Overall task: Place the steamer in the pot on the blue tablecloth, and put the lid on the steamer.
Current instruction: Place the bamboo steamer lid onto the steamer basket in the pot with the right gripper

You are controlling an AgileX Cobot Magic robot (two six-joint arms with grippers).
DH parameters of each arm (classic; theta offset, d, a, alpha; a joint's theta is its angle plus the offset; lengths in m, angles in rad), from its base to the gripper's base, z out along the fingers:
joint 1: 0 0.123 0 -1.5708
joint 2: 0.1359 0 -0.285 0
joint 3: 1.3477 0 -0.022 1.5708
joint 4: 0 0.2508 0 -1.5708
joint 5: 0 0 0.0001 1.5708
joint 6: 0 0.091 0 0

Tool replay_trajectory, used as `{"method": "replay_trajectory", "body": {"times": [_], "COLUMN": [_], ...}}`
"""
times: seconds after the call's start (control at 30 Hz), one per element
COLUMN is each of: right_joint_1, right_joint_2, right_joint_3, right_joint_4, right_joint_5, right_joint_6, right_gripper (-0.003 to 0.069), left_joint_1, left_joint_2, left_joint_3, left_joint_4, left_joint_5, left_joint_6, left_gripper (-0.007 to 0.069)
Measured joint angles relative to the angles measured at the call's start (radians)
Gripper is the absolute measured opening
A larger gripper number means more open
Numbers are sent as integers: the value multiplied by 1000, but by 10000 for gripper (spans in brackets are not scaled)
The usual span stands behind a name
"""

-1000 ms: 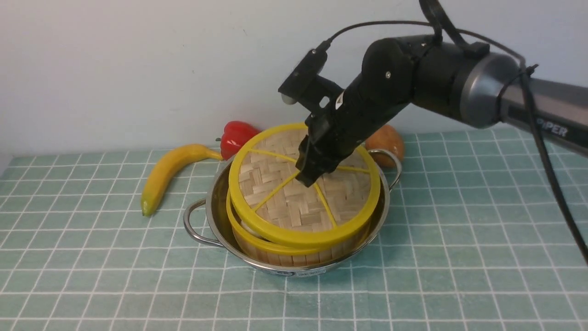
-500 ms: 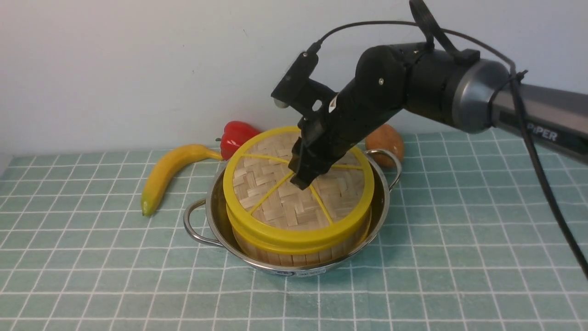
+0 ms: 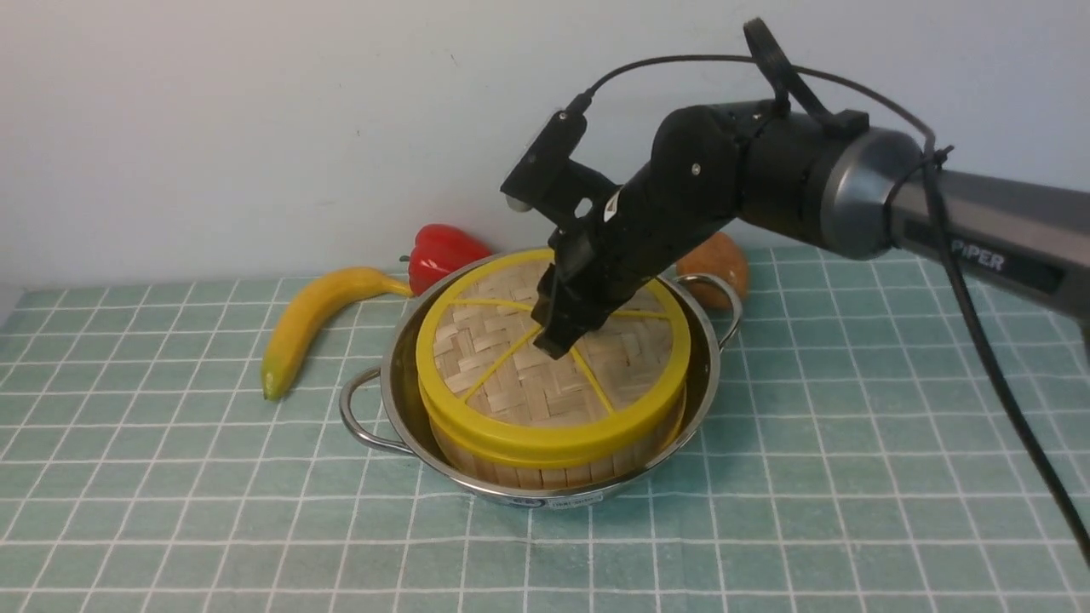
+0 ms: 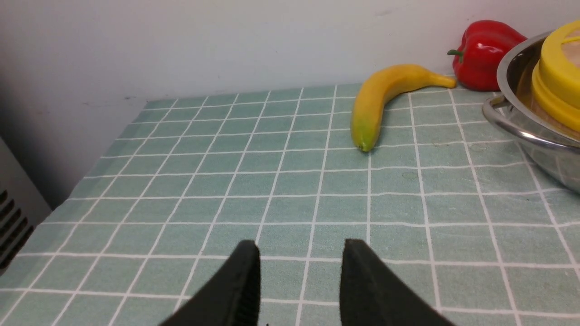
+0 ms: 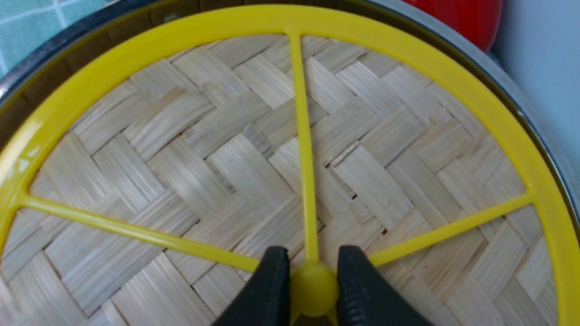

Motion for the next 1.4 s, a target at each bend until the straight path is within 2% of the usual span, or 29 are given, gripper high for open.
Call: {"method": "replay_trajectory", "body": {"times": [0.33, 1.13, 1.3, 1.4], "right_joint_1": [0, -1, -1, -1], "right_joint_2": [12, 20, 20, 20], "right_joint_3": [-10, -20, -20, -20], "right_joint_4": [37, 27, 27, 27], "right_joint_5": [-3, 33, 33, 33], "right_joint_6": [-12, -18, -20, -20], "right_gripper": [146, 146, 167, 219], "left_joint_1": [0, 0, 0, 0], "left_joint_2": [0, 0, 0, 0], "left_joint_3": [0, 0, 0, 0], "left_joint_4": [0, 0, 0, 0], "left_joint_5": [0, 0, 0, 0], "left_joint_6": [0, 0, 0, 0], "left_gripper": [243, 243, 243, 243]}}
